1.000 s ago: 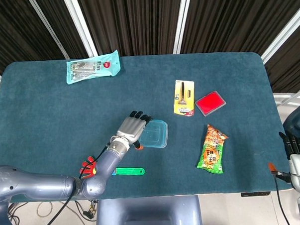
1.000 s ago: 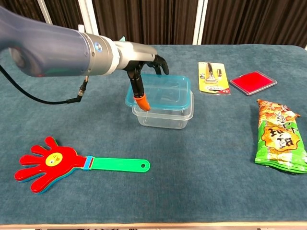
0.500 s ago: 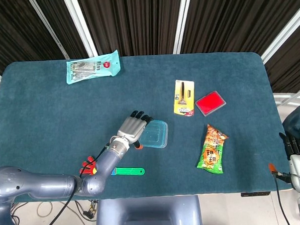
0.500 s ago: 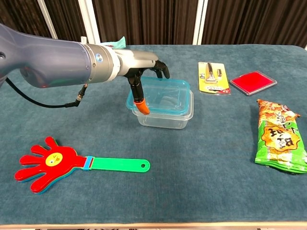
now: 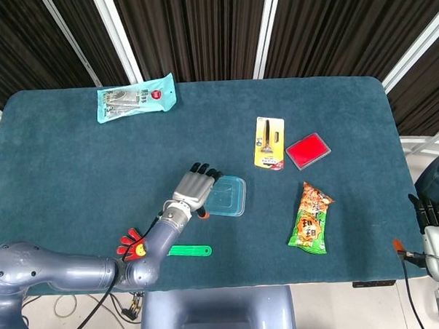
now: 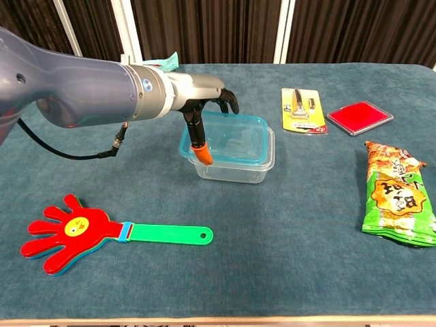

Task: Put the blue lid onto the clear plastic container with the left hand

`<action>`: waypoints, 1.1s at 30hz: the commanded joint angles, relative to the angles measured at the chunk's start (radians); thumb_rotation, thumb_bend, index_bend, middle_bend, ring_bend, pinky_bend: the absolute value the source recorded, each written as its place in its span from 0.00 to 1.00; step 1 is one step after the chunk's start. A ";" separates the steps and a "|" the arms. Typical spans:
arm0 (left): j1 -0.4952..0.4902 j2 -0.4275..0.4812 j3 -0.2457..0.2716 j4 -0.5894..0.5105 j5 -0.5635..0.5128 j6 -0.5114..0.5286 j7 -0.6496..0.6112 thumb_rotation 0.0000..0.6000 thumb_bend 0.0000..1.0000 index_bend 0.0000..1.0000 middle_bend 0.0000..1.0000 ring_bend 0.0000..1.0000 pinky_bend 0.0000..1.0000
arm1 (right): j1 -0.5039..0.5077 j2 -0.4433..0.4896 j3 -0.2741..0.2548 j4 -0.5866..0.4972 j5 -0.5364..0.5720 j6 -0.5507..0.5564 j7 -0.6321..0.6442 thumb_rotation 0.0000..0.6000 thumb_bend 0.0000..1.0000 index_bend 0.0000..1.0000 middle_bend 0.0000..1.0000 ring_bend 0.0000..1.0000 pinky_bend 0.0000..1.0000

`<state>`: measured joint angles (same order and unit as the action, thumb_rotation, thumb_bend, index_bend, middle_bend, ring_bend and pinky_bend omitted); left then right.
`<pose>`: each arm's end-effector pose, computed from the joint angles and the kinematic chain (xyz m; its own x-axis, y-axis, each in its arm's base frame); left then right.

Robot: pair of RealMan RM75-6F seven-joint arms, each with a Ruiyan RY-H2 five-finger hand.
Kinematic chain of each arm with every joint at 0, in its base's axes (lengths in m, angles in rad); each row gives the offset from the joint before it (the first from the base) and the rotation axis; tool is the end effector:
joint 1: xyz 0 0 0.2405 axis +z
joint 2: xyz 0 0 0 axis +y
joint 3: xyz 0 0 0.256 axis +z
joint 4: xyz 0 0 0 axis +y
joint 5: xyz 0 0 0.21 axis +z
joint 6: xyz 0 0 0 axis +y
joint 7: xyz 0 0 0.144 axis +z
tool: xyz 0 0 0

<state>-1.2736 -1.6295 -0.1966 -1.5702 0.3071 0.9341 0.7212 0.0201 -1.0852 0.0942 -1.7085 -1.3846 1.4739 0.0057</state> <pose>-0.0143 0.3610 -0.0635 0.5253 0.4420 0.7272 0.8419 -0.3944 -0.3684 -0.3177 -0.1678 0.1711 0.3193 0.0052 0.9477 -0.9368 0.1528 0.3148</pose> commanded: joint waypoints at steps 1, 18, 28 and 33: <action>-0.001 -0.003 -0.002 0.001 0.000 0.002 -0.001 1.00 0.21 0.15 0.17 0.01 0.00 | 0.000 0.000 0.001 -0.001 0.001 0.000 0.000 1.00 0.34 0.00 0.01 0.00 0.00; -0.006 -0.020 0.001 0.030 0.012 -0.033 -0.023 1.00 0.21 0.15 0.16 0.01 0.00 | -0.002 0.001 0.003 -0.004 0.006 0.002 -0.002 1.00 0.34 0.00 0.01 0.00 0.00; -0.007 -0.025 0.004 0.041 0.016 -0.042 -0.031 1.00 0.21 0.15 0.14 0.01 0.00 | -0.003 0.000 0.003 -0.003 0.008 0.002 -0.002 1.00 0.34 0.00 0.01 0.00 0.00; -0.010 -0.028 0.004 0.047 0.022 -0.043 -0.032 1.00 0.21 0.15 0.14 0.00 0.00 | -0.003 0.001 0.004 -0.004 0.011 0.001 -0.003 1.00 0.34 0.00 0.01 0.00 0.00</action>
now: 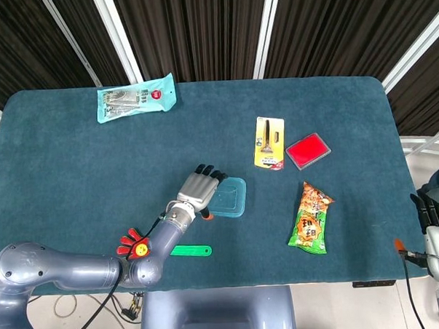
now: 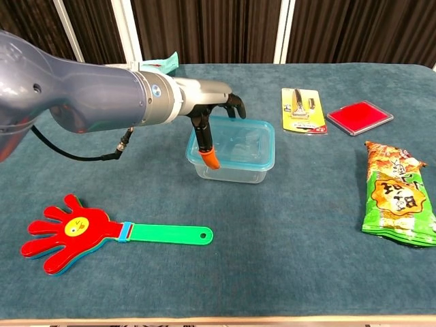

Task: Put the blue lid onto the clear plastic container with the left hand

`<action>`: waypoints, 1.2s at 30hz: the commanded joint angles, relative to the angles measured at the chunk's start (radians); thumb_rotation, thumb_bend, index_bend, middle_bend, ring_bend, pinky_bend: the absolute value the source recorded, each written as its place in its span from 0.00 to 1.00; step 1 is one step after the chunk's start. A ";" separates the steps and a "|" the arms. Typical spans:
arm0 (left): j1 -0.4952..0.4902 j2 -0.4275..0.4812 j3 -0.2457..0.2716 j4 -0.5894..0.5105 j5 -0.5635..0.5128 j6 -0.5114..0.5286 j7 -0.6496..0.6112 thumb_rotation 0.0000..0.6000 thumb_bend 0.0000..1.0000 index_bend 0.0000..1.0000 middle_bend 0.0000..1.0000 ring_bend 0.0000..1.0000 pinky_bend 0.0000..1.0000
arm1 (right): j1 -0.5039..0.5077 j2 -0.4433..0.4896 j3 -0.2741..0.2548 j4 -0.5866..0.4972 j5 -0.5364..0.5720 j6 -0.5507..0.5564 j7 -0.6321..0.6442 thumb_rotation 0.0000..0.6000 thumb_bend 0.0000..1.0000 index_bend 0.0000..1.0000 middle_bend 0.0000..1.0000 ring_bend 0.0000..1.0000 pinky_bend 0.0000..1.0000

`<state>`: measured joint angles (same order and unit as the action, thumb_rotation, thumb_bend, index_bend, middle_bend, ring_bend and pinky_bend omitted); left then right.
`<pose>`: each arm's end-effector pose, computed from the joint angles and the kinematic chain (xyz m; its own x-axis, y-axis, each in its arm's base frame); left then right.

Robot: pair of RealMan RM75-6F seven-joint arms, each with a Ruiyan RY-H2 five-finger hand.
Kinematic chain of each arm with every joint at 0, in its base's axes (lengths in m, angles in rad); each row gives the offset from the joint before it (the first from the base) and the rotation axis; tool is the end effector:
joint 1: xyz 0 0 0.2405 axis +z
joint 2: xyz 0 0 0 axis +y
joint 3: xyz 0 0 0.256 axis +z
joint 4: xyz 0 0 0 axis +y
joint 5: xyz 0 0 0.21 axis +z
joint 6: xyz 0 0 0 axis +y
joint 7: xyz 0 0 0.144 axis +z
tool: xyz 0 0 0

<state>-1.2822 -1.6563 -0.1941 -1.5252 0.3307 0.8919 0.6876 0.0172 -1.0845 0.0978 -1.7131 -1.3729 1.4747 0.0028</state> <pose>-0.0108 0.3620 -0.0733 0.5176 0.4543 0.7250 0.8434 -0.4134 -0.3431 -0.3186 -0.1674 0.1720 0.3173 0.0083 0.9483 -0.9356 0.1660 0.3116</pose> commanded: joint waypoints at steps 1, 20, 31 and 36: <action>-0.002 -0.001 0.002 0.003 -0.003 -0.001 0.002 1.00 0.21 0.15 0.14 0.00 0.00 | 0.000 0.000 0.000 0.000 0.000 0.000 0.000 1.00 0.34 0.00 0.01 0.00 0.00; -0.005 -0.020 0.016 0.030 -0.005 0.003 0.010 1.00 0.21 0.14 0.14 0.00 0.00 | -0.001 0.000 0.000 0.000 0.001 -0.001 0.002 1.00 0.34 0.00 0.01 0.00 0.00; -0.001 -0.035 0.025 0.052 0.006 0.014 0.023 1.00 0.21 0.13 0.13 0.00 0.00 | -0.002 0.000 -0.002 0.000 0.005 -0.005 0.007 1.00 0.34 0.00 0.01 0.00 0.00; 0.002 -0.040 0.026 0.061 0.008 0.012 0.025 1.00 0.21 0.13 0.12 0.00 0.00 | -0.003 -0.001 -0.002 0.003 0.004 -0.004 0.010 1.00 0.34 0.00 0.01 0.00 0.00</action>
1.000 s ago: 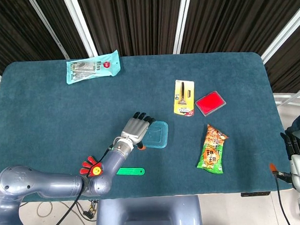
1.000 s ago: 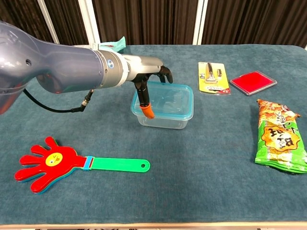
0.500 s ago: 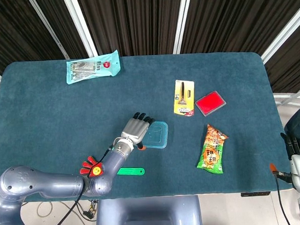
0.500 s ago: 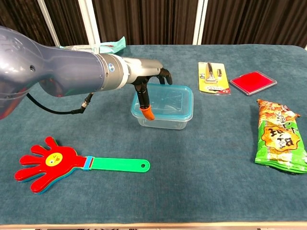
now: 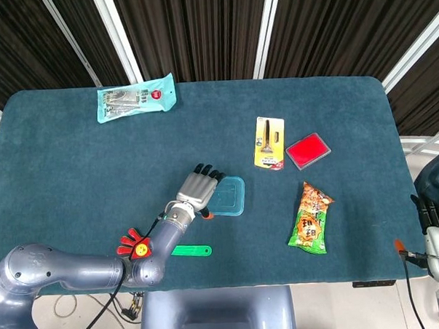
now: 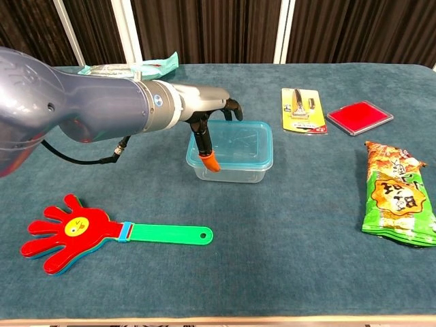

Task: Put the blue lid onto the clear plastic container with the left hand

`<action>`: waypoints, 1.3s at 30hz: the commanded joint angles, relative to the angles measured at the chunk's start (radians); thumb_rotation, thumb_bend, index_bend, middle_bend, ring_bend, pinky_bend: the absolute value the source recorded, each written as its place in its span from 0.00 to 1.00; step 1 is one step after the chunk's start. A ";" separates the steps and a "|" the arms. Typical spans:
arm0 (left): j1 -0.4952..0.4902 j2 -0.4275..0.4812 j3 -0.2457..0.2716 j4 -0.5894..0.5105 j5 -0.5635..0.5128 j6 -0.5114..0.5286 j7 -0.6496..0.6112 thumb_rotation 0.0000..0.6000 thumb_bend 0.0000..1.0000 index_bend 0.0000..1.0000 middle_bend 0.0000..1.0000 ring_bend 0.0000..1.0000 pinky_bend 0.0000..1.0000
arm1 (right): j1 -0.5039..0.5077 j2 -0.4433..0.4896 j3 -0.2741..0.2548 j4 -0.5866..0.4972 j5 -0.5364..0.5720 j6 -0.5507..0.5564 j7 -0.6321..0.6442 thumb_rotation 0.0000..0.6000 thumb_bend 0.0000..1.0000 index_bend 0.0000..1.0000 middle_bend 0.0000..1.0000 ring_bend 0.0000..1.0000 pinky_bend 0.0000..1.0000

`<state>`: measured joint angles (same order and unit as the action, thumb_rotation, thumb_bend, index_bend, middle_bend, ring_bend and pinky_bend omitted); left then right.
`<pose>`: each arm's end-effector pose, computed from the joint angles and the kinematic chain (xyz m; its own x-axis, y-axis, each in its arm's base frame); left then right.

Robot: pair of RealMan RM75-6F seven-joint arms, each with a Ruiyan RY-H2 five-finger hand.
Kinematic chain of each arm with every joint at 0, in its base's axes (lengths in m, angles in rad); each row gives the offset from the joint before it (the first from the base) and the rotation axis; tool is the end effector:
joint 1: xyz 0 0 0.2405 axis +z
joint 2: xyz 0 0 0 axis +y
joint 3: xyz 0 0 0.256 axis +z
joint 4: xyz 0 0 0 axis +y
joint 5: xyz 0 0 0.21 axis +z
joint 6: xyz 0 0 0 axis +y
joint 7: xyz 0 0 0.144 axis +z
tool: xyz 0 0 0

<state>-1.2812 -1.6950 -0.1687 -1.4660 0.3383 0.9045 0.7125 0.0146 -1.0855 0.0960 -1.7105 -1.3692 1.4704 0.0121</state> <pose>-0.0202 0.3657 -0.0819 0.5587 0.4281 0.7104 0.8202 -0.4120 -0.3968 -0.3203 -0.1661 0.1713 0.3092 0.0032 0.9510 -0.9369 0.1726 0.3040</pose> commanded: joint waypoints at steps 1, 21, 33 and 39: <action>0.002 -0.002 0.000 0.003 0.000 -0.001 0.000 1.00 0.21 0.13 0.12 0.00 0.00 | 0.000 0.000 0.000 0.000 0.000 0.000 0.001 1.00 0.34 0.00 0.01 0.00 0.00; 0.011 -0.013 0.002 0.021 0.022 -0.016 -0.001 1.00 0.21 0.10 0.07 0.00 0.00 | 0.000 0.002 0.000 -0.001 -0.001 -0.001 0.004 1.00 0.34 0.00 0.01 0.00 0.00; 0.014 -0.009 0.008 0.003 0.039 0.025 0.033 1.00 0.17 0.05 0.04 0.00 0.00 | 0.000 0.000 0.001 0.000 -0.003 0.001 -0.002 1.00 0.34 0.00 0.01 0.00 0.00; 0.013 -0.004 0.012 -0.010 0.044 0.028 0.051 1.00 0.15 0.04 0.00 0.00 0.00 | 0.001 0.000 0.002 -0.002 0.001 0.000 -0.014 1.00 0.34 0.00 0.01 0.00 0.00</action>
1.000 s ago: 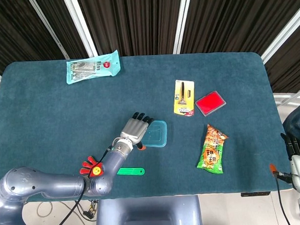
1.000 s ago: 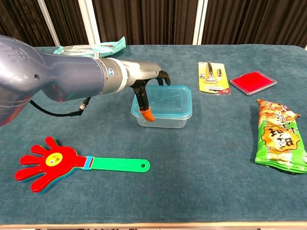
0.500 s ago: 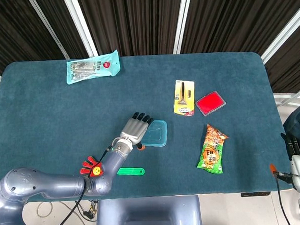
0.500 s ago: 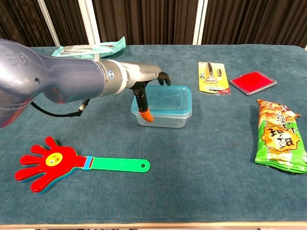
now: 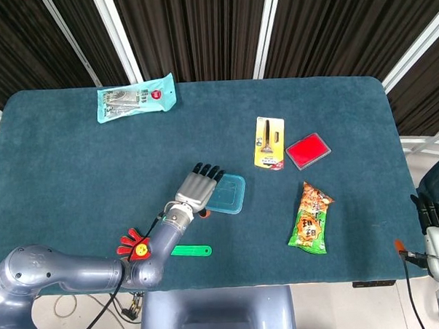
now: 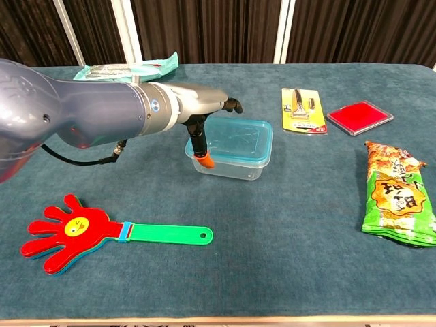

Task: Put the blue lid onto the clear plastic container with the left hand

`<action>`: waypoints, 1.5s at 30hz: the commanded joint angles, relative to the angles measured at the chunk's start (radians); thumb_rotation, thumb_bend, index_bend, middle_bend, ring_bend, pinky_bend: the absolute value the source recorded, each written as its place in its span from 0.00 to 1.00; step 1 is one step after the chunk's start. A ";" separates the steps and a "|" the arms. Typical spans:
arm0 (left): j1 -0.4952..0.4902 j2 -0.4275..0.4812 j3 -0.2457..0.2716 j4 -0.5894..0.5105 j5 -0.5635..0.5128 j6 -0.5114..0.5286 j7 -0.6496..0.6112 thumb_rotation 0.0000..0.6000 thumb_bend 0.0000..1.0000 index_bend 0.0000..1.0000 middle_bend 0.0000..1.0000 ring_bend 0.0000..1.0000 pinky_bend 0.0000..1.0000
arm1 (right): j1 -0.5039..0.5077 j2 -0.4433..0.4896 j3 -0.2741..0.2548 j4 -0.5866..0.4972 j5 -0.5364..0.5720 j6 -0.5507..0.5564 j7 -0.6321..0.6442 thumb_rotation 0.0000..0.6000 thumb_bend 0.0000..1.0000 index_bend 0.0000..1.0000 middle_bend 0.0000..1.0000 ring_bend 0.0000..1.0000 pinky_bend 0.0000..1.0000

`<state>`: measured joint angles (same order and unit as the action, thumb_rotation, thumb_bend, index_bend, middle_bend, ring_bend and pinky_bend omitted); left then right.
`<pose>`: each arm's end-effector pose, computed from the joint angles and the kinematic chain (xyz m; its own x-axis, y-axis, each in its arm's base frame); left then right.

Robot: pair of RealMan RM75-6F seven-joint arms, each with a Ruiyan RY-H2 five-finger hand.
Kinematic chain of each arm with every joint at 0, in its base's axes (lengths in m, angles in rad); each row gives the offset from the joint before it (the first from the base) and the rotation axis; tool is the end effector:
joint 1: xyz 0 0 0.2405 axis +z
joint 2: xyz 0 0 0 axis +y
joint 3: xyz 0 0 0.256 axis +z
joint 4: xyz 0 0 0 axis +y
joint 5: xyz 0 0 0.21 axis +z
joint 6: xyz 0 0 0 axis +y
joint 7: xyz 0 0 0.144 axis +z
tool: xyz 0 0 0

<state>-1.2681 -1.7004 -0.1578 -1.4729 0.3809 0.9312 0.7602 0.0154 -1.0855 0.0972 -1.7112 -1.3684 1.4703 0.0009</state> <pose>-0.0221 0.3629 -0.0816 0.6123 0.3788 0.6940 0.7780 -0.4452 -0.4434 -0.3201 -0.1666 0.1714 0.3189 0.0026 0.9478 -0.9338 0.1724 0.3137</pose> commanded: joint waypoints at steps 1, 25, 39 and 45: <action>-0.001 0.002 0.002 -0.006 0.005 0.003 0.007 1.00 0.15 0.03 0.00 0.00 0.00 | 0.001 0.000 0.001 -0.002 0.001 0.000 -0.005 1.00 0.34 0.00 0.01 0.00 0.00; 0.097 0.091 -0.047 -0.104 0.355 0.116 -0.160 1.00 0.38 0.50 0.37 0.14 0.09 | -0.002 -0.006 0.009 -0.003 0.021 0.004 -0.010 1.00 0.34 0.00 0.01 0.00 0.00; 0.078 0.001 -0.077 0.072 0.333 0.053 -0.159 1.00 0.56 0.67 0.59 0.31 0.19 | -0.002 -0.003 0.008 -0.008 0.028 -0.005 -0.007 1.00 0.34 0.00 0.01 0.00 0.00; 0.052 -0.041 -0.080 0.143 0.320 0.019 -0.123 1.00 0.56 0.67 0.62 0.34 0.21 | -0.001 -0.001 0.008 -0.012 0.033 -0.010 -0.007 1.00 0.34 0.00 0.01 0.00 0.00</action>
<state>-1.2055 -1.7278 -0.2356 -1.3480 0.7116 0.9641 0.6234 0.0142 -1.0871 0.1055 -1.7229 -1.3356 1.4609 -0.0059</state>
